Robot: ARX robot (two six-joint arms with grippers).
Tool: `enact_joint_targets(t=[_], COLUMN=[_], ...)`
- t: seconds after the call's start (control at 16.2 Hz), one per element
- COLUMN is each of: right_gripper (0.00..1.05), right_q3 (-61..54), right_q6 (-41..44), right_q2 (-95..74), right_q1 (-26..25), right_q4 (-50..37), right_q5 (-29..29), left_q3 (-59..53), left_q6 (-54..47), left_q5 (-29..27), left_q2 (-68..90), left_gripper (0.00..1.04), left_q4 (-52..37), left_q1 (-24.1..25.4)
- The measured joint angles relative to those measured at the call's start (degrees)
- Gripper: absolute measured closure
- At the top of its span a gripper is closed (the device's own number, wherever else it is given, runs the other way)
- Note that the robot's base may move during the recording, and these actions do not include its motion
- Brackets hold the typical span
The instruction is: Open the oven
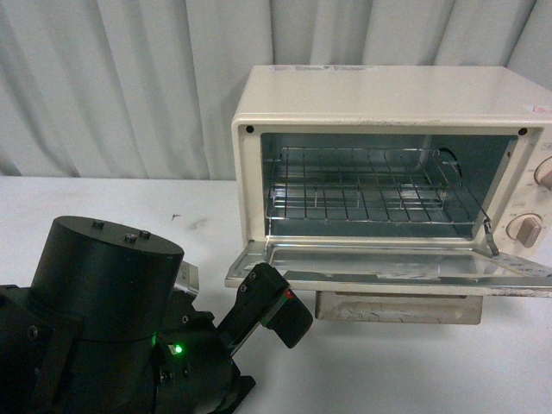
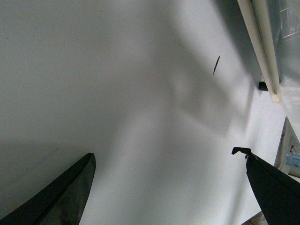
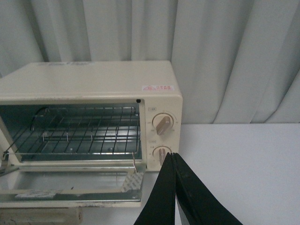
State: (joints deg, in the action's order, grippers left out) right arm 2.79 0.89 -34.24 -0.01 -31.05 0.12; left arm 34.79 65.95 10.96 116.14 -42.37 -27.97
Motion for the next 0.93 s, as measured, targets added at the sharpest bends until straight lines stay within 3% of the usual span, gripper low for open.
enact_joint_targets(t=[0.06,0.37,0.93], right_gripper=[1.03,1.03,1.03], right_q3=[-1.62,-2.19,-2.19], right_q6=[-0.02,-0.02,-0.04], right_q2=[0.59,11.17,15.06], right_q1=[0.00,0.00,0.00], right_q4=[-3.26,8.17,11.54], right_q5=[0.00,0.00,0.00], left_q3=[0.00,0.00,0.00], left_q6=[0.00,0.00,0.00], left_q5=[-0.04,-0.04,-0.02], left_q2=[0.00,0.02,0.00], left_gripper=[0.07,0.07,0.07], left_q4=[0.02,0.02,0.02], left_q1=[0.00,0.00,-0.02])
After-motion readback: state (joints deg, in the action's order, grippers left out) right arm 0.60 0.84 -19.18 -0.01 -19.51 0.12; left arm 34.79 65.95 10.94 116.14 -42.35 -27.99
